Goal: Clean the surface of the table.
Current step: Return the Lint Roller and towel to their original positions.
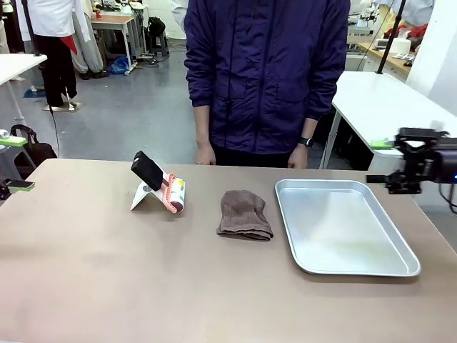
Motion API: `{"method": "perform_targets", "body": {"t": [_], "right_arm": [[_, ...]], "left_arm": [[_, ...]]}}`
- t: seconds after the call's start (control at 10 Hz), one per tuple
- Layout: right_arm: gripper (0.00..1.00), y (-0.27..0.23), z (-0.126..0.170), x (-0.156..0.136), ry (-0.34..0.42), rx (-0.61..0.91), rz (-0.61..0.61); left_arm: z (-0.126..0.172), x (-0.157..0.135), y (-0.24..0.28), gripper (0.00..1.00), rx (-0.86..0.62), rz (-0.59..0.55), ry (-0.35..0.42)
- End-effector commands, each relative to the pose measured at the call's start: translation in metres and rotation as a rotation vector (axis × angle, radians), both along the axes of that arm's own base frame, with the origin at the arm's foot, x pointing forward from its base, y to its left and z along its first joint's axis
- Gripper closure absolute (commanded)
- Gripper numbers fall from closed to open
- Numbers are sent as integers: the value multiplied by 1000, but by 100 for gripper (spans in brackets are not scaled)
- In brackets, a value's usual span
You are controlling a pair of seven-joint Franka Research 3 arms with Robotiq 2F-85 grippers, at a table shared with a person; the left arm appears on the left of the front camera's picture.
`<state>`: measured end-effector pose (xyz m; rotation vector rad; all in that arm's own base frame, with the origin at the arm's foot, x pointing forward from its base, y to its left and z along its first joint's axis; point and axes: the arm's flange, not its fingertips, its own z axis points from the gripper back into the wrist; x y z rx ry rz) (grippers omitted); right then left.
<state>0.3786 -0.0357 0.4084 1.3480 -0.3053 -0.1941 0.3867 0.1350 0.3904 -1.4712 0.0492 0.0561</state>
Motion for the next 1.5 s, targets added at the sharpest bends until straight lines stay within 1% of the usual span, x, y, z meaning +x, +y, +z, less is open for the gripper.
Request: {"method": "perform_targets", "body": {"t": [0.0, 0.1, 0.2, 1.4], "right_arm": [[0, -13, -38, -29, -6, 101, -14], [0, -15, -47, -29, 0, 104, -8], [0, -23, -10, -5, 8, 58, -20], [0, -23, -10, -5, 8, 58, -20]], "left_arm": [[-7, 18, 14, 0, -174, 126, 48], [-12, 26, 18, 0, -196, 177, 122], [-12, 5, 13, 0, -77, 67, 34], [-12, 5, 13, 0, -77, 67, 34]]}}
